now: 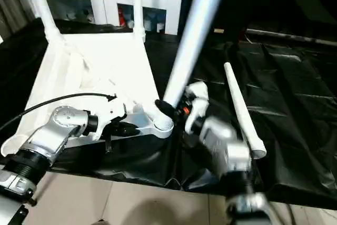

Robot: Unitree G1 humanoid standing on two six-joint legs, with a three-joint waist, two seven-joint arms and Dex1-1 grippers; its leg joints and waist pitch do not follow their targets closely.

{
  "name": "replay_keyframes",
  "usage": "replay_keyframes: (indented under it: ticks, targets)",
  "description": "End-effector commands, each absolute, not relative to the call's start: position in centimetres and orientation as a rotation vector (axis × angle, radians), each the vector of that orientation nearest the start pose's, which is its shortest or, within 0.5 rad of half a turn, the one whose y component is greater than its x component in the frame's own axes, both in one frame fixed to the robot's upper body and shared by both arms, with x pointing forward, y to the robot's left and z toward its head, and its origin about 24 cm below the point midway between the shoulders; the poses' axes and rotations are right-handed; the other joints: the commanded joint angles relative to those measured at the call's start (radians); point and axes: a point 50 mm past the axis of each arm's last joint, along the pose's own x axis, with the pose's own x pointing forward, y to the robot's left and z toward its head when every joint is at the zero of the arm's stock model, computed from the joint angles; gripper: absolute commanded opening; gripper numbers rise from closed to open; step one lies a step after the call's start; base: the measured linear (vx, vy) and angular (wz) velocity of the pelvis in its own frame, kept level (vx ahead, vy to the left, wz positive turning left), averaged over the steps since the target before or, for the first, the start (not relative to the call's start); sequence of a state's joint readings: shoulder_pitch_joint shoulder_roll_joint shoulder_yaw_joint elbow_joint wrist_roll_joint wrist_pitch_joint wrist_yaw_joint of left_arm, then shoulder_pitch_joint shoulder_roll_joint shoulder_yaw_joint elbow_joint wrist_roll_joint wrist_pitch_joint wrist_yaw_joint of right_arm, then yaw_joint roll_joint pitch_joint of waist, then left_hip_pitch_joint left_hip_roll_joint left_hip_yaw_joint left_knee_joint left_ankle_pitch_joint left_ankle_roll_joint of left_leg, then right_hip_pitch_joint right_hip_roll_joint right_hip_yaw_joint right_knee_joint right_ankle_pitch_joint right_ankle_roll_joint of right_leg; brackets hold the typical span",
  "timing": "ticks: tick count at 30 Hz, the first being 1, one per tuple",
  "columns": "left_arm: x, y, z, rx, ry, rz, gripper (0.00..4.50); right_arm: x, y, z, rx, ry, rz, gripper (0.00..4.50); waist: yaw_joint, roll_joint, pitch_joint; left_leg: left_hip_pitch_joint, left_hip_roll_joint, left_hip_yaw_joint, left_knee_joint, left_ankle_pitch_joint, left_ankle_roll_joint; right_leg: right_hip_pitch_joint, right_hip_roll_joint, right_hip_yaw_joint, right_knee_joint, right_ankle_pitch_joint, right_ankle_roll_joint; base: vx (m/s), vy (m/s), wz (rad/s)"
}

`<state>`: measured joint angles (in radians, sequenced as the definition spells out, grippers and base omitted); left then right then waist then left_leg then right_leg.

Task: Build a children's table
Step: Insert table leg to table base

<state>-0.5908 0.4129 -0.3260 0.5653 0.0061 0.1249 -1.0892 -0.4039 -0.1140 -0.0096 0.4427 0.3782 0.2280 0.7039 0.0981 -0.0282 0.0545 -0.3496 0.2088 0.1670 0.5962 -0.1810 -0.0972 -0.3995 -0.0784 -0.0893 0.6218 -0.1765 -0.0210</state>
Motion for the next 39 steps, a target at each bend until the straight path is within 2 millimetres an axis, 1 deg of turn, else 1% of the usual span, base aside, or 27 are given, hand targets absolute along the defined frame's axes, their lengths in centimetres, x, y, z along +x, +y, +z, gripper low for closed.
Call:
replay_keyframes:
  ticks: [1, 3, 8, 9, 10, 11, 12, 13, 14, 15, 16, 17, 18, 19, 20, 22, 23, 24, 26, 28, 32, 34, 37, 38, 39]
  targets:
    - [33.2, 14.3, 7.1, 0.481, 0.377, -1.152, 0.0, 29.8, -12.6, 0.9, 0.297, 0.351, 0.712, 1.91, -0.001, 0.023, -0.06, 0.008, 0.019, -0.008, -0.083, -0.34, -0.025, 0.044, -0.069, 0.052, -0.099, -0.382, -0.149, 0.0, 0.0, 0.0]
    - [33.3, 14.3, 7.1, 0.481, 0.378, -1.152, 0.0, 29.5, -12.5, 0.8, 0.262, 0.349, 0.723, 1.91, 0.0, 0.025, -0.061, 0.008, 0.021, -0.009, -0.083, -0.335, -0.023, 0.043, -0.069, 0.052, -0.101, -0.398, -0.141, 0.0, 0.0, 0.0]
    - [33.3, 14.2, 7.0, 0.481, 0.38, -1.158, 0.0, 29.6, -12.2, 1.1, 0.193, 0.339, 0.746, 1.91, -0.003, 0.023, -0.06, 0.005, 0.021, -0.009, -0.085, -0.326, -0.018, 0.043, -0.068, 0.053, -0.099, -0.383, -0.139, 0.0, 0.0, 0.0]
    - [33.3, 14.2, 7.0, 0.483, 0.379, -1.158, 0.0, 29.7, -12.1, 1.2, 0.175, 0.334, 0.754, 1.91, -0.004, 0.021, -0.06, 0.006, 0.021, -0.009, -0.085, -0.329, -0.017, 0.042, -0.068, 0.052, -0.1, -0.391, -0.138, 0.0, 0.0, 0.0]
    - [33.3, 14.2, 7.0, 0.491, 0.376, -1.164, 0.0, 30.1, -11.9, 1.8, 0.132, 0.321, 0.781, 1.91, -0.004, 0.014, -0.06, 0.006, 0.02, -0.007, -0.085, -0.331, -0.015, 0.041, -0.068, 0.052, -0.103, -0.409, -0.133, 0.0, 0.0, 0.0]
    - [33.3, 14.2, 7.0, 0.493, 0.376, -1.164, 0.0, 30.2, -11.9, 1.9, 0.127, 0.32, 0.785, 1.91, -0.004, 0.015, -0.059, 0.005, 0.02, -0.009, -0.085, -0.324, -0.013, 0.043, -0.07, 0.051, -0.102, -0.427, -0.127, 0.0, 0.0, 0.0]
    - [33.2, 14.2, 7.0, 0.498, 0.375, -1.169, 0.0, 30.4, -11.7, 2.3, 0.109, 0.317, 0.798, 1.91, -0.007, 0.011, -0.058, 0.003, 0.021, -0.008, -0.086, -0.324, -0.012, 0.042, -0.07, 0.052, -0.103, -0.437, -0.122, 0.0, 0.0, 0.0]
    - [33.2, 14.1, 7.0, 0.504, 0.373, -1.177, 0.0, 30.8, -11.6, 2.7, 0.089, 0.315, 0.814, 1.9, -0.008, 0.01, -0.058, 0.005, 0.02, -0.01, -0.086, -0.324, -0.01, 0.041, -0.071, 0.051, -0.105, -0.458, -0.114, 0.0, 0.0, 0.0]
    - [33.1, 14.1, 7.0, 0.505, 0.372, -1.179, 0.0, 30.9, -11.5, 2.8, 0.084, 0.314, 0.817, 1.9, -0.011, 0.007, -0.058, 0.003, 0.021, -0.008, -0.085, -0.317, -0.008, 0.041, -0.071, 0.051, -0.106, -0.461, -0.111, 0.0, 0.0, 0.0]
    - [33.1, 14.1, 6.9, 0.506, 0.371, -1.18, 0.0, 31.0, -11.4, 2.9, 0.075, 0.317, 0.825, 1.9, -0.01, 0.009, -0.06, 0.003, 0.02, -0.008, -0.085, -0.309, -0.006, 0.042, -0.072, 0.052, -0.106, -0.455, -0.111, 0.0, 0.0, 0.0]
    - [33.0, 14.1, 6.9, 0.508, 0.371, -1.184, 0.0, 31.2, -11.3, 3.1, 0.063, 0.322, 0.834, 1.9, -0.01, 0.004, -0.061, 0.001, 0.021, -0.008, -0.086, -0.29, -0.001, 0.043, -0.072, 0.052, -0.104, -0.439, -0.111, 0.0, 0.0, 0.0]
    - [32.9, 14.1, 6.8, 0.508, 0.371, -1.186, 0.0, 31.3, -11.3, 3.1, 0.061, 0.324, 0.836, 1.9, -0.011, 0.004, -0.06, -0.001, 0.022, -0.007, -0.087, -0.279, 0.0, 0.043, -0.071, 0.052, -0.103, -0.426, -0.112, 0.0, 0.0, 0.0]
    - [32.8, 14.0, 6.7, 0.517, 0.371, -1.194, 0.0, 31.4, -11.2, 3.2, 0.043, 0.331, 0.851, 1.9, -0.013, -0.005, -0.06, -0.001, 0.022, -0.006, -0.087, -0.278, 0.001, 0.042, -0.07, 0.052, -0.104, -0.424, -0.111, 0.0, 0.0, 0.0]
    - [32.7, 14.0, 6.7, 0.519, 0.372, -1.197, 0.0, 31.5, -11.2, 3.2, 0.035, 0.334, 0.858, 1.9, -0.013, -0.004, -0.06, 0.0, 0.022, -0.007, -0.086, -0.278, 0.001, 0.042, -0.072, 0.051, -0.101, -0.432, -0.113, 0.0, 0.0, 0.0]
    - [32.7, 14.0, 6.6, 0.52, 0.372, -1.199, 0.0, 31.6, -11.1, 3.2, 0.031, 0.336, 0.862, 1.9, -0.013, -0.002, -0.06, 0.0, 0.022, -0.005, -0.086, -0.274, 0.001, 0.041, -0.073, 0.052, -0.104, -0.433, -0.11, 0.0, 0.0, 0.0]
    - [32.5, 14.0, 6.6, 0.519, 0.375, -1.208, 0.0, 31.5, -10.8, 3.0, 0.014, 0.356, 0.894, 1.9, -0.013, -0.004, -0.061, 0.0, 0.022, -0.005, -0.087, -0.264, 0.001, 0.042, -0.072, 0.053, -0.103, -0.414, -0.114, 0.0, 0.0, 0.0]
    - [32.5, 14.0, 6.6, 0.519, 0.376, -1.212, 0.0, 31.4, -10.7, 2.9, 0.009, 0.368, 0.911, 1.9, -0.012, -0.011, -0.06, -0.001, 0.022, -0.004, -0.087, -0.257, 0.004, 0.043, -0.072, 0.053, -0.1, -0.409, -0.114, 0.0, 0.0, 0.0]
    - [32.3, 14.0, 6.5, 0.522, 0.38, -1.224, 0.0, 31.1, -10.5, 2.7, 0.0, 0.383, 0.939, 1.9, -0.012, -0.009, -0.061, -0.001, 0.023, -0.004, -0.087, -0.254, 0.004, 0.044, -0.072, 0.053, -0.099, -0.407, -0.115, 0.0, 0.0, 0.0]
    - [32.1, 14.0, 6.4, 0.524, 0.385, -1.24, 0.0, 30.9, -10.4, 2.4, -0.008, 0.4, 0.972, 1.9, -0.013, -0.013, -0.061, -0.003, 0.024, -0.003, -0.087, -0.236, 0.005, 0.044, -0.071, 0.054, -0.098, -0.39, -0.114, 0.0, 0.0, 0.0]
    - [32.0, 14.0, 6.4, 0.519, 0.387, -1.246, 0.0, 30.5, -10.3, 2.0, -0.05, 0.43, 1.03, 1.9, -0.011, -0.012, -0.062, 0.001, 0.026, -0.002, -0.088, -0.23, 0.004, 0.042, -0.07, 0.054, -0.096, -0.361, -0.122, 0.0, 0.0, 0.0]
    - [31.9, 14.0, 6.3, 0.523, 0.39, -1.254, 0.0, 30.6, -10.2, 2.0, -0.063, 0.438, 1.047, 1.9, -0.011, -0.015, -0.064, 0.001, 0.025, -0.002, -0.09, -0.238, 0.0, 0.045, -0.068, 0.055, -0.092, -0.32, -0.139, 0.0, 0.0, 0.0]
    - [31.9, 13.9, 6.3, 0.523, 0.39, -1.26, 0.0, 30.8, -10.0, 2.2, -0.062, 0.438, 1.055, 1.9, -0.013, -0.016, -0.064, 0.002, 0.025, -0.002, -0.089, -0.246, -0.001, 0.045, -0.069, 0.055, -0.093, -0.325, -0.143, 0.0, 0.0, 0.0]
    - [31.8, 13.9, 6.3, 0.521, 0.389, -1.263, 0.0, 30.8, -10.0, 2.2, -0.067, 0.443, 1.063, 1.9, -0.013, -0.016, -0.062, 0.004, 0.025, -0.002, -0.09, -0.262, -0.003, 0.044, -0.07, 0.055, -0.097, -0.358, -0.138, 0.0, 0.0, 0.0]
    - [31.7, 13.8, 6.4, 0.517, 0.386, -1.277, 0.0, 30.6, -10.2, 1.9, -0.072, 0.453, 1.073, 1.9, -0.012, -0.018, -0.063, 0.003, 0.025, -0.002, -0.09, -0.26, -0.003, 0.044, -0.07, 0.055, -0.097, -0.362, -0.134, 0.0, 0.0, 0.0]
    - [31.6, 13.7, 6.4, 0.515, 0.384, -1.284, 0.0, 30.4, -10.3, 1.7, -0.071, 0.457, 1.079, 1.9, -0.011, -0.017, -0.063, 0.003, 0.026, -0.002, -0.09, -0.259, -0.003, 0.044, -0.071, 0.055, -0.097, -0.36, -0.134, 0.0, 0.0, 0.0]
